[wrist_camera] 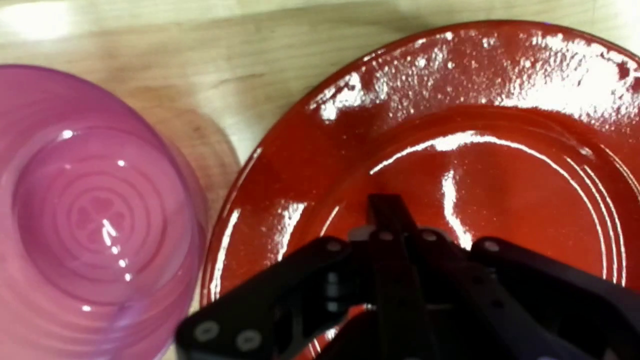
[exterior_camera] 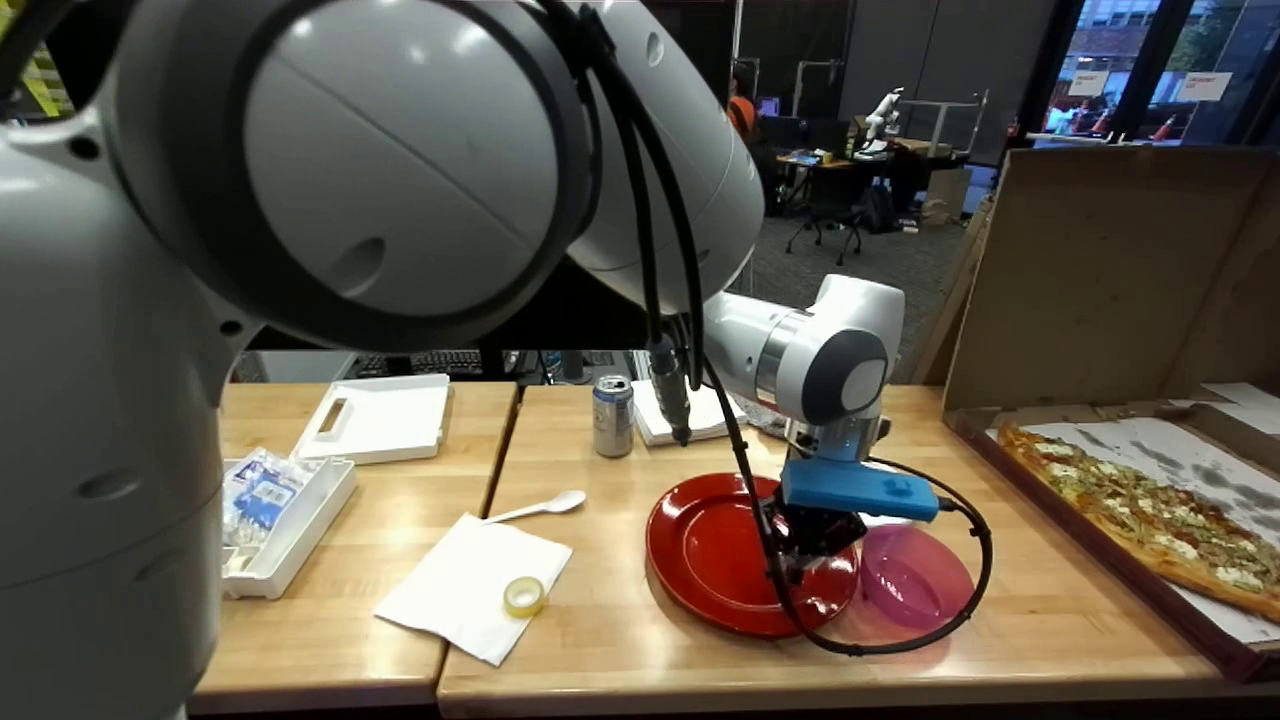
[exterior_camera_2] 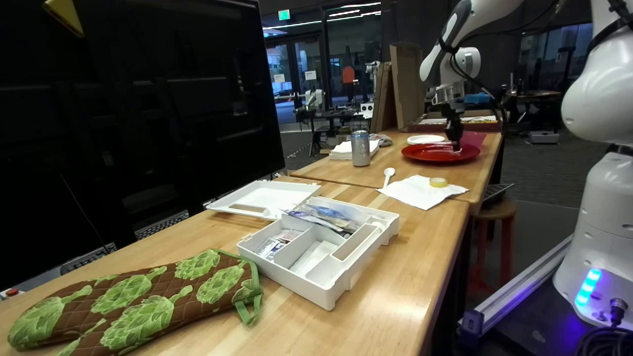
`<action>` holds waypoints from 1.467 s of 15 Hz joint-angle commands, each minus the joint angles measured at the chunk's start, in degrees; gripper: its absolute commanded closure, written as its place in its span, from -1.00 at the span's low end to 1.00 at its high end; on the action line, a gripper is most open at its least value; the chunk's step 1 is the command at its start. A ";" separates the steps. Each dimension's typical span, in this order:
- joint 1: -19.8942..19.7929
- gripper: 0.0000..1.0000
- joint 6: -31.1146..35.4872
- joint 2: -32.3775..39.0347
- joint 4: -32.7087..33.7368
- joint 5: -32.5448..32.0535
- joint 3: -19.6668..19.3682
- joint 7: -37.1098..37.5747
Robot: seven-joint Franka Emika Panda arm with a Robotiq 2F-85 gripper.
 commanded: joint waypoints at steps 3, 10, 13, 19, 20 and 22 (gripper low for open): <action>1.59 1.00 6.65 -10.86 -9.42 -0.11 0.56 -5.07; 5.91 1.00 20.06 -22.03 -22.15 0.85 0.75 -19.30; 8.62 1.00 24.08 -25.00 -26.91 -0.90 0.94 -23.92; 12.22 1.00 29.98 -31.66 -36.91 -9.20 1.53 -30.44; 12.64 1.00 30.75 -32.85 -38.36 -10.60 1.56 -31.58; 13.47 1.00 32.31 -35.37 -41.18 -13.55 1.91 -33.41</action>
